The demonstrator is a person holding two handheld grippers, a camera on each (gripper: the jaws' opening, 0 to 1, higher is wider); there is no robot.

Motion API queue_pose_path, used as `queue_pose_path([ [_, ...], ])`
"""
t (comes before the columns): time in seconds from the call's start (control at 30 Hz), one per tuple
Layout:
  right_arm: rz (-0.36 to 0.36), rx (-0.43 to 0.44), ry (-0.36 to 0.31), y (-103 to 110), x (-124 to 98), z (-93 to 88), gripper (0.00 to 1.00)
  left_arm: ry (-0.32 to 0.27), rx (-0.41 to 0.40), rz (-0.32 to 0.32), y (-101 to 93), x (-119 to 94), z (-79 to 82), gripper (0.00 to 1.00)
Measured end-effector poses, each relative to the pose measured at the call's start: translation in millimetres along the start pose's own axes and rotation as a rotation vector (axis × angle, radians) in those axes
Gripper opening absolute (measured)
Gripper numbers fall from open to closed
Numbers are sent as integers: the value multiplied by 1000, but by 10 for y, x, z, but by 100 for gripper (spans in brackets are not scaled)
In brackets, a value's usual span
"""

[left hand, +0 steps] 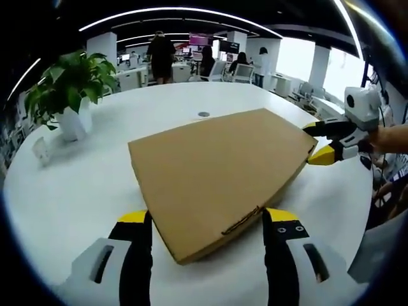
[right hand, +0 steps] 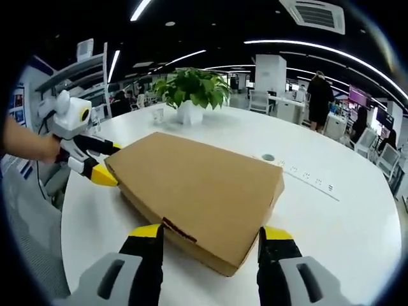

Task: Operate the shoe box by opening the lid, removing the specified soft item, and placing it in the target area until the item is outside and the box remains undamaged.

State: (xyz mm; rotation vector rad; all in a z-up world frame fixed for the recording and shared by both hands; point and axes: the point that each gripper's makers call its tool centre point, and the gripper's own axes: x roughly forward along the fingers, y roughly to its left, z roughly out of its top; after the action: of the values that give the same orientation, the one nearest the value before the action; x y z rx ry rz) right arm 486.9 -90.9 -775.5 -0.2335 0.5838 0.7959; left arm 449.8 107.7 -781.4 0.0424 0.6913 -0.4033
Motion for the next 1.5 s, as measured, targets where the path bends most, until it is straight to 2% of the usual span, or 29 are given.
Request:
queue_pose_path([
  [0.77, -25, 14, -3, 236, -92, -70, 53, 37, 53, -64, 58, -134, -76, 72],
  [1.0, -27, -1, 3, 342, -127, -103, 50, 43, 69, -84, 87, -195, -116, 72],
  [1.1, -34, -44, 11, 397, -144, -136, 49, 47, 76, -92, 98, -219, -132, 72],
  [1.5, -31, -26, 2, 584, -199, -161, 46, 62, 105, -123, 163, -314, -204, 72],
])
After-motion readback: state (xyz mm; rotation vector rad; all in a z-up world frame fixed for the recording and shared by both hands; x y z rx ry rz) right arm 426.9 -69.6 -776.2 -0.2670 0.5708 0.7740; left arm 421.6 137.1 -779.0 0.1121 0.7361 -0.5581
